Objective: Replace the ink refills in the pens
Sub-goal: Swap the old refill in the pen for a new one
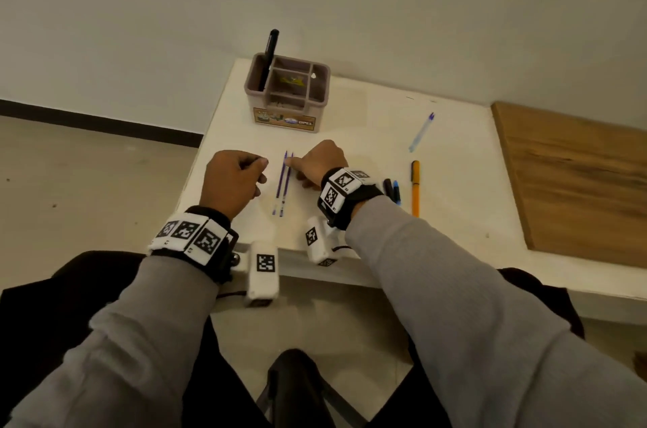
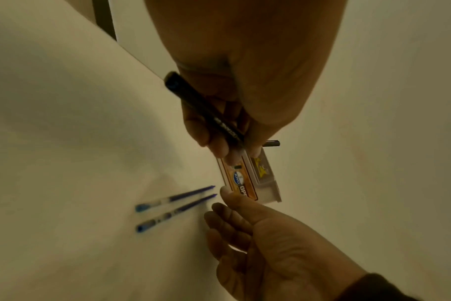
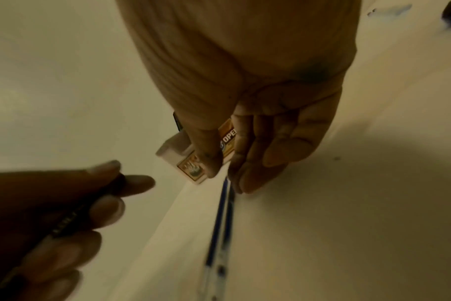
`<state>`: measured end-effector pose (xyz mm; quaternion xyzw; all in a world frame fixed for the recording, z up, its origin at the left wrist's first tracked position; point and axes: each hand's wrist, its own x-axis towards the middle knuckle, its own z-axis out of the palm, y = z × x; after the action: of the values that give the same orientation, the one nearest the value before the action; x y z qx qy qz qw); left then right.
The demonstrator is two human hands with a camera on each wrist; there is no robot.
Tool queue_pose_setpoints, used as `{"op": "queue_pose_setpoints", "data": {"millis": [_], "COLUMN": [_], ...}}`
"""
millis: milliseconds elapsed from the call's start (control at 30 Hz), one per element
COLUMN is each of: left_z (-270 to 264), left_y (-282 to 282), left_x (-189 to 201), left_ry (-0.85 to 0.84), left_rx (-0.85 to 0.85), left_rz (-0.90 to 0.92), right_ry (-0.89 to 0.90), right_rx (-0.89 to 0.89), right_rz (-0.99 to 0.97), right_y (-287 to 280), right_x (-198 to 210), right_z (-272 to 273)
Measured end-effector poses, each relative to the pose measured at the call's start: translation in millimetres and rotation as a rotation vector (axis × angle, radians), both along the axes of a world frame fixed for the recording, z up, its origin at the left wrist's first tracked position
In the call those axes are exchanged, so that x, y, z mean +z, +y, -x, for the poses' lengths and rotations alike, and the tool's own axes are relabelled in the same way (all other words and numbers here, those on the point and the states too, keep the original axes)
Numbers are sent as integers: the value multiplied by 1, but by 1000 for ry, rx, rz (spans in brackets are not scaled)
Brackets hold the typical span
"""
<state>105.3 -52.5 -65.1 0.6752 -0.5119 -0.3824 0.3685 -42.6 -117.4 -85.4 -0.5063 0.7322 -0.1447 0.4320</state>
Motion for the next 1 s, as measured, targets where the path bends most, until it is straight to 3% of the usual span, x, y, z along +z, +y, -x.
{"op": "queue_pose_setpoints", "data": {"millis": [100,233,400,500,567,667,733,867,1000], "left_z": [-3,2,11,22,34,57,70,85,90], "left_y": [-3,-6,-6,0,3,4,4,8,10], "left_x": [-6,-3,0,1,3,6,10,13,11], "left_ry": [-40,-60,-18,94,169,207,222,248,263], "left_rx": [11,-3,-36,-119,-191,-297,-349,-410,-441], "left_rz": [-46,-61,-7,23,20,-4,-11,-43,-75], "right_ry": [134,153,278,295,50,-494,-724,-899,-896], "right_rx": [9,-12,19,14,-146,-503,-628,-685,-640], "right_rz": [44,24,43,57,165,376,461,516,533], "right_y": [-8,-8,4,17,23,37,46,57,59], "right_x": [-17,-10,9,18,26,43,53,64,64], "right_z": [-3,-3,18,36,52,81,99,124,127]}}
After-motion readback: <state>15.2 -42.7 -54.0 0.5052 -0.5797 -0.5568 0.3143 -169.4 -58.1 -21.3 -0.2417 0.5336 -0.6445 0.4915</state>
